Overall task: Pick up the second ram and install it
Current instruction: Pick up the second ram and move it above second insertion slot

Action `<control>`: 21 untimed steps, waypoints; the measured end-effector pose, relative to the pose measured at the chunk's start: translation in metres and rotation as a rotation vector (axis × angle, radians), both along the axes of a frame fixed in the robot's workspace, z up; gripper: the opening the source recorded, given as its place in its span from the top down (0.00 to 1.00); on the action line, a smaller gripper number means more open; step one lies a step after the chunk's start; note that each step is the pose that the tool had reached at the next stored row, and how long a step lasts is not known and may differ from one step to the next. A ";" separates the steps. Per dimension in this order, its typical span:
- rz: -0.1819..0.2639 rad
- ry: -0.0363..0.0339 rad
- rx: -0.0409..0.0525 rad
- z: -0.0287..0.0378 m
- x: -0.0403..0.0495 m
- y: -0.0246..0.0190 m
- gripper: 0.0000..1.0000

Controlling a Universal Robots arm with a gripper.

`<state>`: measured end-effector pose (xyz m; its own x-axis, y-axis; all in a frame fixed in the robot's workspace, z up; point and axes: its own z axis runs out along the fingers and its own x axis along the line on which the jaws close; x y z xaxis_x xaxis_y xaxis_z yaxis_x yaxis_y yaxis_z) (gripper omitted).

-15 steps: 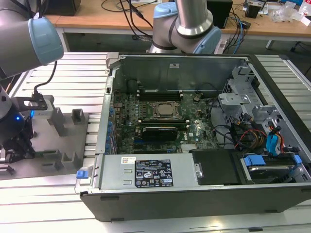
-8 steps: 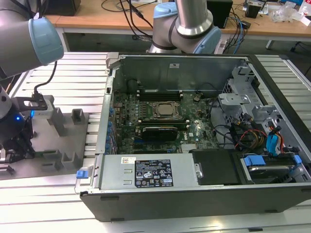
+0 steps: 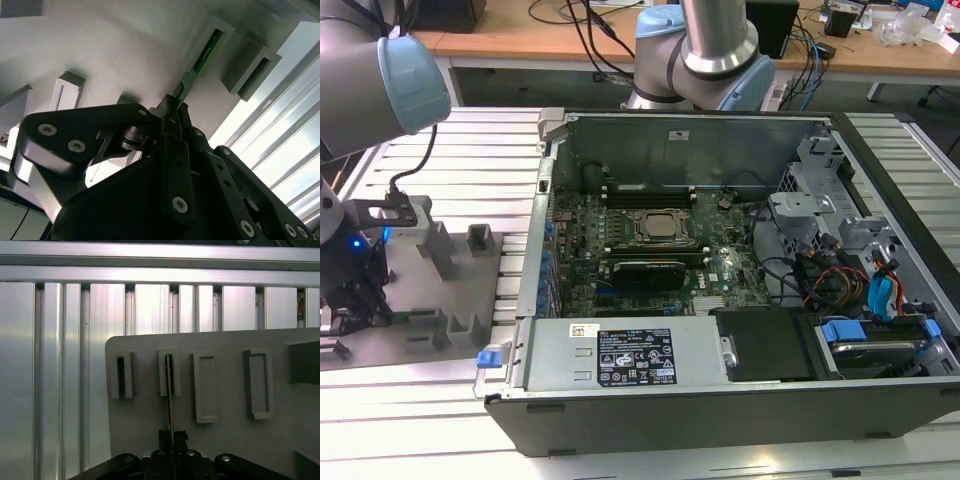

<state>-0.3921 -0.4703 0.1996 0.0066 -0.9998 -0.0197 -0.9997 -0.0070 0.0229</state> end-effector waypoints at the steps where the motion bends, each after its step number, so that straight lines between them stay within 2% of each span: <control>1: 0.000 -0.0001 0.0001 0.0022 0.0000 0.0000 0.86; 2: 0.000 0.0002 -0.0001 0.0064 0.0000 0.0000 0.86; 5: 0.000 0.0002 -0.0002 0.0120 0.0000 0.0000 0.86; 7: 0.000 0.0001 -0.0001 0.0183 0.0000 0.0000 0.86; 10: 0.000 0.0002 -0.0001 0.0231 0.0000 0.0000 0.86; 15: 0.000 0.0002 -0.0002 0.0426 0.0000 0.0000 0.86; 21: 0.000 0.0002 -0.0001 0.0575 0.0000 0.0000 0.86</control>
